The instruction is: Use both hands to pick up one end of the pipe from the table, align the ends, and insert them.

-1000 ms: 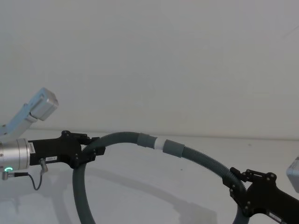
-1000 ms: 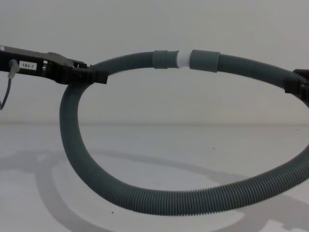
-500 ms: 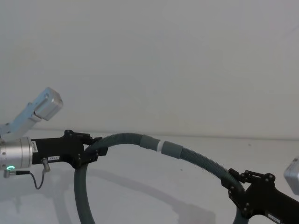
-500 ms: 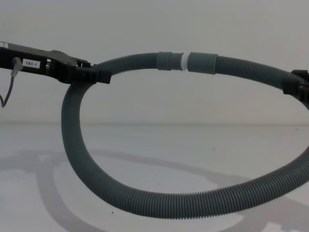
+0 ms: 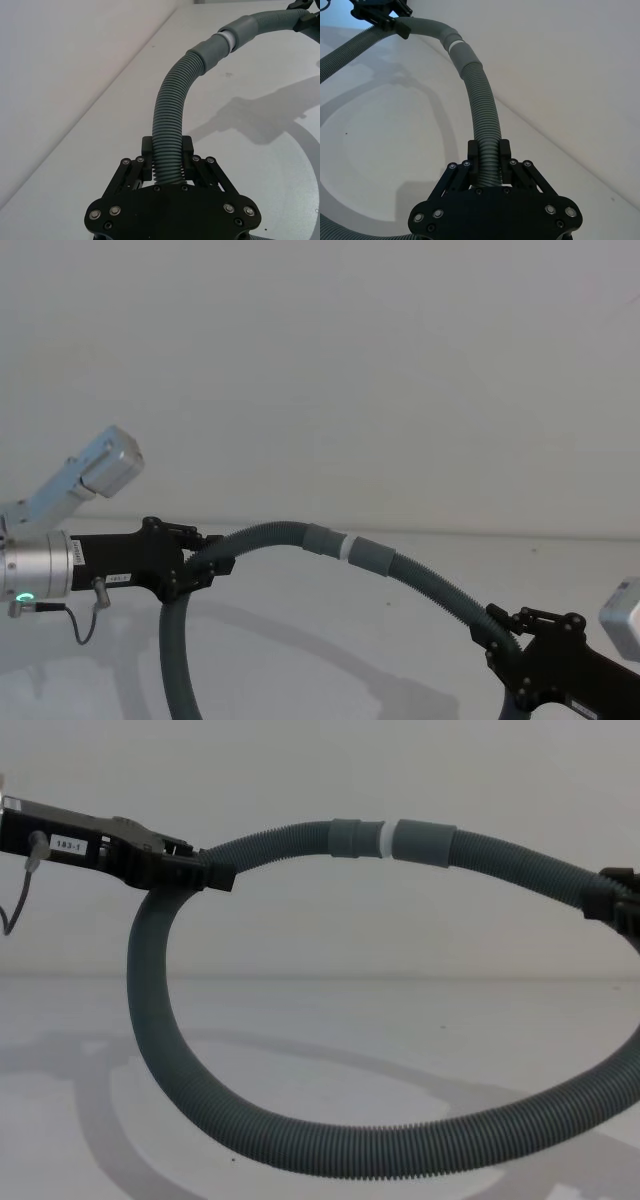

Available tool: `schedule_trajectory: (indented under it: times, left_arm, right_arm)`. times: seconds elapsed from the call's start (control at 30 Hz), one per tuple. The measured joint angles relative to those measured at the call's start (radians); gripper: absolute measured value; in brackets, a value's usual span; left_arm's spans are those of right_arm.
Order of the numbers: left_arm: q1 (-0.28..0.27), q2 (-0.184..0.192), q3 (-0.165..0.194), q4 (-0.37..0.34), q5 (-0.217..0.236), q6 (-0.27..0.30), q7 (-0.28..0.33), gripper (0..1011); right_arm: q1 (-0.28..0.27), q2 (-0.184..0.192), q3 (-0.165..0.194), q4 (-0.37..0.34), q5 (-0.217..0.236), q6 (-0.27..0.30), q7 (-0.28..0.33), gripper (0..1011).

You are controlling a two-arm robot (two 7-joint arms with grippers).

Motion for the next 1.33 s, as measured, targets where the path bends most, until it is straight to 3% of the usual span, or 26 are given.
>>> schedule_trajectory:
  times: [1.33]
  left_arm:
    - [-0.002,0.004,0.006,-0.019,0.005,0.009,0.004,300]
  right_arm:
    - [-0.001,0.004,-0.003,-0.011,-0.012,0.015,0.003,219]
